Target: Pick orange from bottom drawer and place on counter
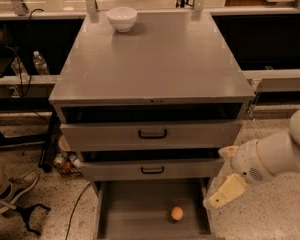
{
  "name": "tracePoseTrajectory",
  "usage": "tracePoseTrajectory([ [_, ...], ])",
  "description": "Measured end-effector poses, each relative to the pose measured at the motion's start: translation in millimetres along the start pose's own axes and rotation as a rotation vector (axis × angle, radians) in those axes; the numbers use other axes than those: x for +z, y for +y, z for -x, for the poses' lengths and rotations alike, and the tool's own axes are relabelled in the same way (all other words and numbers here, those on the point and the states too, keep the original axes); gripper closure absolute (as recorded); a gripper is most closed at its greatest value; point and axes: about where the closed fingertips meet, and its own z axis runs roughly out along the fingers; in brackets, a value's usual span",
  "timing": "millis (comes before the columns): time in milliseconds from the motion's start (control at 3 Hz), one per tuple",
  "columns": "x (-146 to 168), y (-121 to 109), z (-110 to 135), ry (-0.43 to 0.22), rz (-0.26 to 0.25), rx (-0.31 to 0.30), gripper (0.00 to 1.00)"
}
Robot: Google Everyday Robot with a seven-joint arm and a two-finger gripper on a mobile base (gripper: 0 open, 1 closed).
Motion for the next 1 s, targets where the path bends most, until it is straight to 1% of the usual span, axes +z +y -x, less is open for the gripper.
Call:
tracePoseTrajectory([
  [333, 85, 1, -38, -0.071, 0.052, 0.115, 0.0],
  [667, 148, 3, -58, -0.098, 0.114, 0.19, 0.0],
  [1000, 152, 4, -59, -0.101, 0.112, 0.192, 0.0],
])
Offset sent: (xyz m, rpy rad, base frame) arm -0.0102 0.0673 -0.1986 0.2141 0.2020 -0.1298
